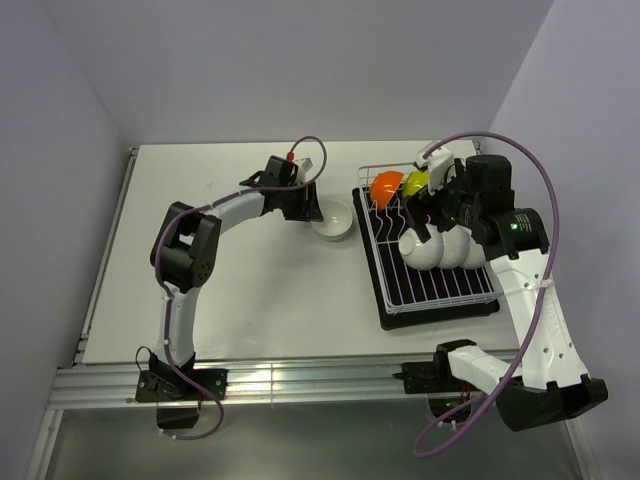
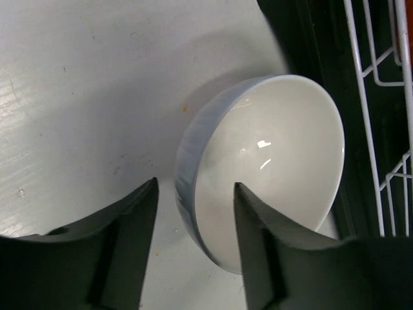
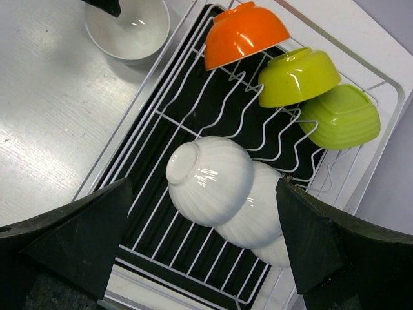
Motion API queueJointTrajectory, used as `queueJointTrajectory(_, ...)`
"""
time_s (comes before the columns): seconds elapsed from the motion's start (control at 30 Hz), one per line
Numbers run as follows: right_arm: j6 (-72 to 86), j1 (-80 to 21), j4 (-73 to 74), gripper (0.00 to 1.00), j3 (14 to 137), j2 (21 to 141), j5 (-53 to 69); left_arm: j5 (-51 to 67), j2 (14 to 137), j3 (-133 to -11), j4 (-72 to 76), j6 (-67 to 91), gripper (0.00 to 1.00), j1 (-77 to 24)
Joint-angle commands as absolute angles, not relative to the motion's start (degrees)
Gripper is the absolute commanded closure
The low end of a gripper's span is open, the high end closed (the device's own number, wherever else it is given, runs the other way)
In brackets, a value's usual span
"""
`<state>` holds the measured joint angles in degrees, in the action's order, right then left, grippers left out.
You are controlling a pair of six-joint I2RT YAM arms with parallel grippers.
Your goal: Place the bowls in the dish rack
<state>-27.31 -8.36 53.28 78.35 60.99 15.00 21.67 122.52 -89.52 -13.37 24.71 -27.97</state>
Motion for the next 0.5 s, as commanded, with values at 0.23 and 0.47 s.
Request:
queueJointTrajectory(0.23,-27.60,-8.09,53.17,0.00,78.84,60.12,17.05,24.96,122.96,-89.47,-17.31,26.19,0.61,-28.21)
queueJointTrajectory(0.47,-30.05,-8.35,53.88,0.00,79.19,58.98,20.65,32.86,120.42,-88.43,-21.88,24.96,0.86,-28.12)
